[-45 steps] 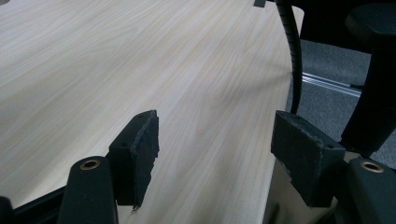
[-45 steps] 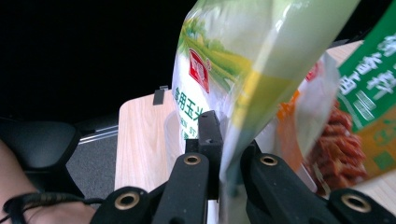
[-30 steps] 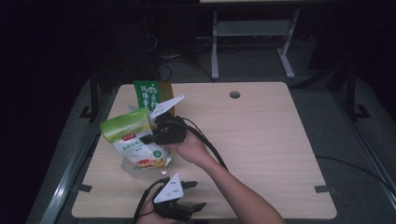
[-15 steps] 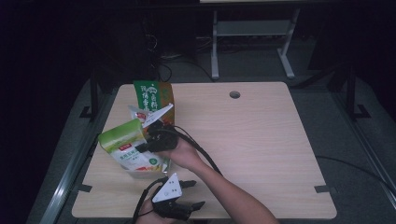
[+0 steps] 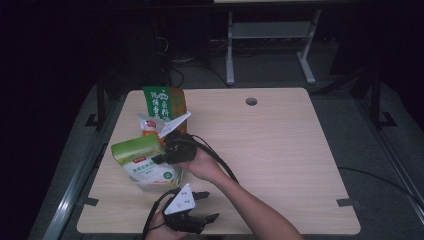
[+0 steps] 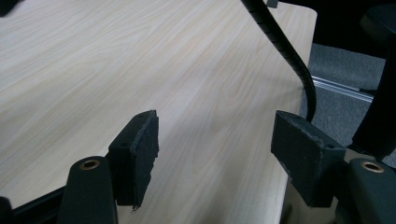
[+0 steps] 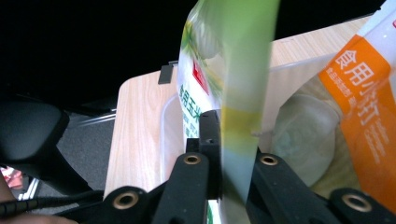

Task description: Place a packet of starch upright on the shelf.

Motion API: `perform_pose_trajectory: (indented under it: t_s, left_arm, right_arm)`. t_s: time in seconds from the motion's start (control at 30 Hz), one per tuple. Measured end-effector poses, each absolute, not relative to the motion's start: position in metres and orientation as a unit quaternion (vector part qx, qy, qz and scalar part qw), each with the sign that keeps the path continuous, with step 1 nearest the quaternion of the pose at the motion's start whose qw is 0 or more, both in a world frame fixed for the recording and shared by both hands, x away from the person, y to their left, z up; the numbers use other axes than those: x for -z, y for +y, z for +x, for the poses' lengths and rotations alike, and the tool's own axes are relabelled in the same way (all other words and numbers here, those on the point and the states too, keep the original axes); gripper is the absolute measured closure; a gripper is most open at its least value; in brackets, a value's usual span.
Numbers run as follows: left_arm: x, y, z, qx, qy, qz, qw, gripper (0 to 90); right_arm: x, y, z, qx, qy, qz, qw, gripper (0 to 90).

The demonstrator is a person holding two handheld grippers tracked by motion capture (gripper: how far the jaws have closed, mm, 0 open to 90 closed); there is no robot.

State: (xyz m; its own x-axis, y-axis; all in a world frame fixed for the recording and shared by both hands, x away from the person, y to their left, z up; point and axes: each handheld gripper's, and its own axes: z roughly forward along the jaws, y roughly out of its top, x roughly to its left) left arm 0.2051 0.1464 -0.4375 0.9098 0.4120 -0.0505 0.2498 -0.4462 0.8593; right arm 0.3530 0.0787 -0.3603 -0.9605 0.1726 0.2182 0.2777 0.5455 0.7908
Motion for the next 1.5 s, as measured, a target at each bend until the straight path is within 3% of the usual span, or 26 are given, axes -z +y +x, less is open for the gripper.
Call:
perform_pose_trajectory:
  t_s: [0.73,1.17,1.5]
  left_arm:
    - [0.439,0.147,0.213,-0.088,0.207,0.844,0.487,32.0]
    - [0.436,0.15,0.22,-0.091,0.217,0.841,0.487,30.4]
    - [0.437,0.149,0.224,-0.091,0.222,0.842,0.483,30.2]
  right_arm:
    - [0.373,0.061,0.354,0.444,-0.884,-0.131,0.059,87.4]
    - [0.364,0.036,0.355,0.468,-0.87,-0.143,0.06,64.5]
    - [0.359,0.004,0.353,0.481,-0.859,-0.165,0.06,57.2]
